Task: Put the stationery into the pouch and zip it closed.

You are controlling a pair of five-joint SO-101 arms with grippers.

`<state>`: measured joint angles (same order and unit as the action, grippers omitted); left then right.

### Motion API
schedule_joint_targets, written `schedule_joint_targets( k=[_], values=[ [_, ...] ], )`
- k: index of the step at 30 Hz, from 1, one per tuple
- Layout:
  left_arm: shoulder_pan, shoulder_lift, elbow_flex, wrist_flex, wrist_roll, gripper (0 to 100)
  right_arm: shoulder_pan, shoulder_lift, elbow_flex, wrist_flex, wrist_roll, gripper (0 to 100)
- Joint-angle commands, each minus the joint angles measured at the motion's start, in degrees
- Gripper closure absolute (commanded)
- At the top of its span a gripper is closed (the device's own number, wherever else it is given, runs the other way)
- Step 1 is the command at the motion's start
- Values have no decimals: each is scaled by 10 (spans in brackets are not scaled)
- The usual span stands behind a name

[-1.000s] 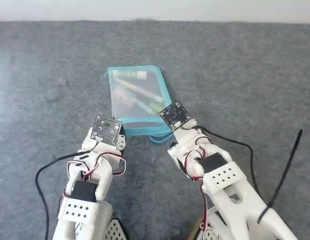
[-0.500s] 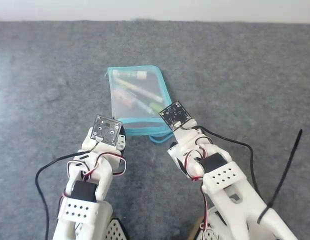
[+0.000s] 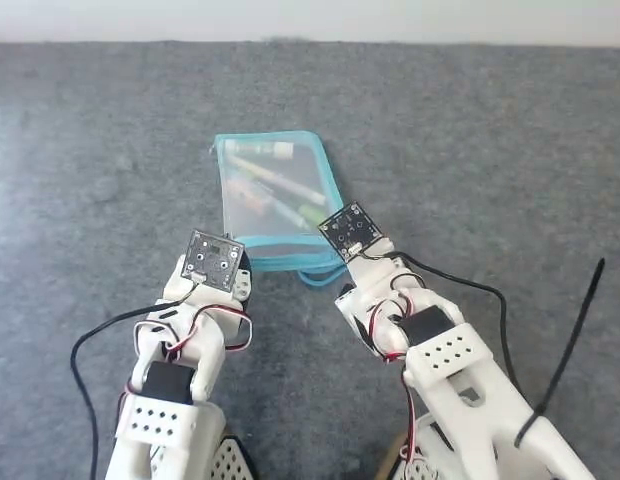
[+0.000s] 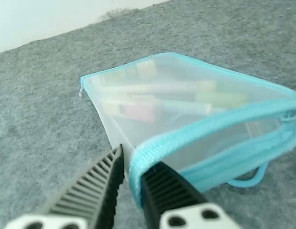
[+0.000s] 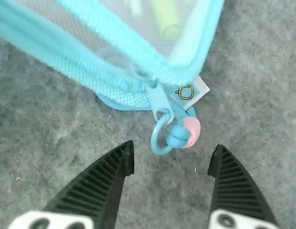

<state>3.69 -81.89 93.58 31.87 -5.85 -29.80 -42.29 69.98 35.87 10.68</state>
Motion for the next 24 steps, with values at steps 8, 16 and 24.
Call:
schedule_joint_targets(
  k=[8, 16, 24],
  values=[
    [2, -3, -2, -2, -2, 988, 2, -20, -7, 11, -1, 742],
    [2, -3, -3, -2, 0, 988, 2, -19, -9, 20, 0, 742],
    [2, -3, -3, -2, 0, 988, 2, -19, -13, 25, 0, 742]
  ],
)
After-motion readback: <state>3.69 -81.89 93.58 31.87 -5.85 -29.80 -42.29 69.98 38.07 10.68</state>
